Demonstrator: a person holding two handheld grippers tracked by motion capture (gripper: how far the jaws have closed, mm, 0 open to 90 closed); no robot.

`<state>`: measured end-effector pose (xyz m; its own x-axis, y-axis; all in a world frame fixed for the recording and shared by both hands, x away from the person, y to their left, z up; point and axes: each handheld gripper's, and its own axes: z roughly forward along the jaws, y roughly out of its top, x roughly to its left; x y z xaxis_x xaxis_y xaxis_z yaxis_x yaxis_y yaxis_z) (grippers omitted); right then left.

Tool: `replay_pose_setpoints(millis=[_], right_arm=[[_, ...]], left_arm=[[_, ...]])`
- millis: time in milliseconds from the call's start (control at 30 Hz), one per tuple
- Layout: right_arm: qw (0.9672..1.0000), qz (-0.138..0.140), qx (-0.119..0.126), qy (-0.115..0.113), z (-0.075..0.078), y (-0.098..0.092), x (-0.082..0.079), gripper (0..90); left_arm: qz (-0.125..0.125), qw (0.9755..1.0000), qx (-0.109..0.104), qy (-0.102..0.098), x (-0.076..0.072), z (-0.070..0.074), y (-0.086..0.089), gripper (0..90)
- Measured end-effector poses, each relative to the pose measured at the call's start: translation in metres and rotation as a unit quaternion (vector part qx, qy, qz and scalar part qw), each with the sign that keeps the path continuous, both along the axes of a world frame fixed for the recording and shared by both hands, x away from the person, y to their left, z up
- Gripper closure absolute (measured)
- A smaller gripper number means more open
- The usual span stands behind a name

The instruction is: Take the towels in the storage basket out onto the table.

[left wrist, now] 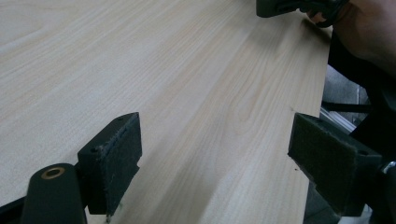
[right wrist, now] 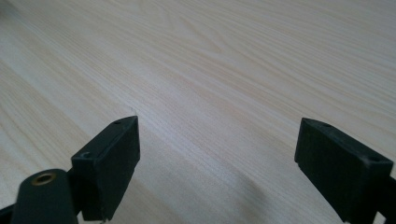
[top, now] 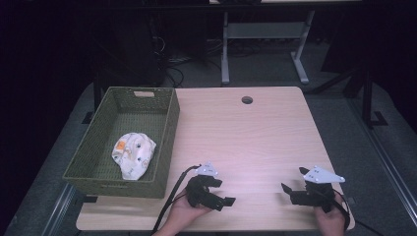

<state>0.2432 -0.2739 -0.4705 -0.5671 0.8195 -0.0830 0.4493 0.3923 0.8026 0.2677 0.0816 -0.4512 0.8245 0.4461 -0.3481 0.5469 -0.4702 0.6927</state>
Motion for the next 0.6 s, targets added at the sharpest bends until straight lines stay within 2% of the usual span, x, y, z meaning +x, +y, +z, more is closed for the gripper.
replay_pose_setpoints(millis=[33,133,333,433,500,600], right_arm=[[1.0,0.0,0.0,0.0,0.0,-0.0002,-0.0001,13.7],[1.0,-0.001,0.001,0.0,-0.0004,-0.0003,-0.0003,13.7],[1.0,0.0,-0.001,0.002,0.0004,0.0008,-0.001,13.7],[1.0,0.002,-0.002,-0.003,0.0023,0.0027,-0.0012,13.7],[1.0,0.002,-0.003,-0.002,0.0026,0.0051,-0.0017,13.7],[0.9999,0.009,-0.008,-0.003,0.0028,0.0081,-0.0024,13.7]], left_arm=[[0.0,0.9999,-0.005,0.012,0.0028,-0.0008,-0.0006,17.1],[0.0,0.9998,-0.008,0.016,0.0045,-0.0012,-0.0009,17.4],[-0.018,0.9995,0.027,0.0,0.0042,0.0002,-0.0039,17.4],[-0.025,0.9994,0.023,0.007,0.0054,0.0022,-0.0035,17.4],[-0.03,0.9993,0.023,0.005,0.0061,0.0036,-0.0026,17.4],[-0.03,0.9991,0.026,0.017,0.0104,0.0051,-0.0003,17.3]])
